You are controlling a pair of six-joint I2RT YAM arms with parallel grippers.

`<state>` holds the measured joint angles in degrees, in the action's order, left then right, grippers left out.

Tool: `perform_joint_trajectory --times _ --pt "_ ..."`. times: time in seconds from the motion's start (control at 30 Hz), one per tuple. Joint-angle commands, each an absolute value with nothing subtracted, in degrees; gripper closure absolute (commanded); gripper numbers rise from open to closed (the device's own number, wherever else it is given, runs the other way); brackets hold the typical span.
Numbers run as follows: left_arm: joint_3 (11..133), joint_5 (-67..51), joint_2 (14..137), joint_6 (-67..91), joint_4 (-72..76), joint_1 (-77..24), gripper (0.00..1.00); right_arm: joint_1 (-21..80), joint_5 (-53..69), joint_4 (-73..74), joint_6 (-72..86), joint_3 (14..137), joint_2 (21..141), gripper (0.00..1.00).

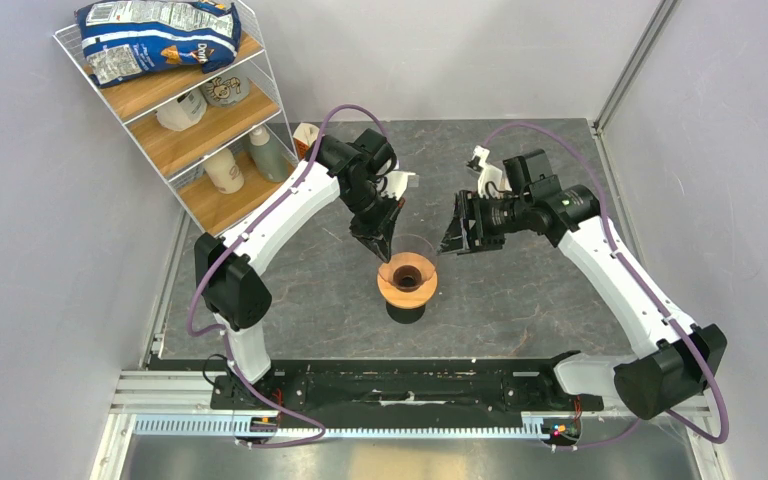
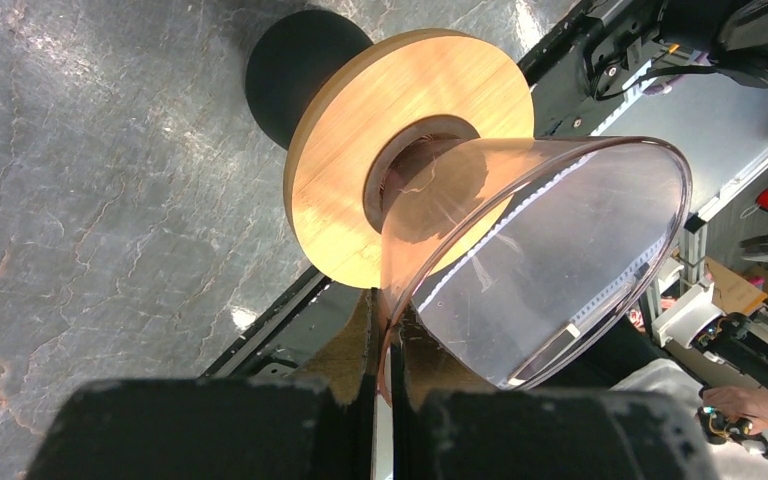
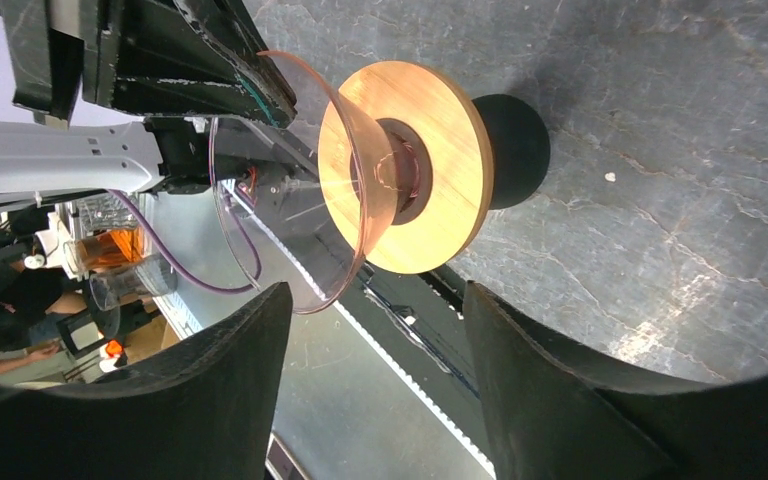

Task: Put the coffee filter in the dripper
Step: Place the coffee dripper in the dripper holder.

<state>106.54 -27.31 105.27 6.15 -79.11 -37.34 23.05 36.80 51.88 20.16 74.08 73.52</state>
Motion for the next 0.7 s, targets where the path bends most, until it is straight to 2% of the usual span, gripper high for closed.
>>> perform_joint_trajectory --times 0.0,0.23,0.47,0.6,0.67 --pt "105.49 -28.92 104.67 7.24 -78.16 -37.44 0.98 24.59 37.88 48.52 21.15 72.87 74.01 0.33" --pt "103.50 -29.00 104.38 7.12 -77.04 -37.44 0.98 26.70 38.14 47.40 20.53 71.03 74.71 0.49" --pt "103.10 -26.98 103.28 7.90 -75.42 -37.45 0.98 27.56 37.55 46.61 18.50 68.42 75.15 0.75" --pt "102.87 -25.72 102.53 8.06 -74.39 -37.53 0.98 28.10 35.36 44.90 17.02 66.63 74.21 0.98" --pt "102.34 -25.36 102.23 8.09 -73.78 -37.69 0.98 28.38 34.37 43.61 16.29 65.33 73.64 1.00"
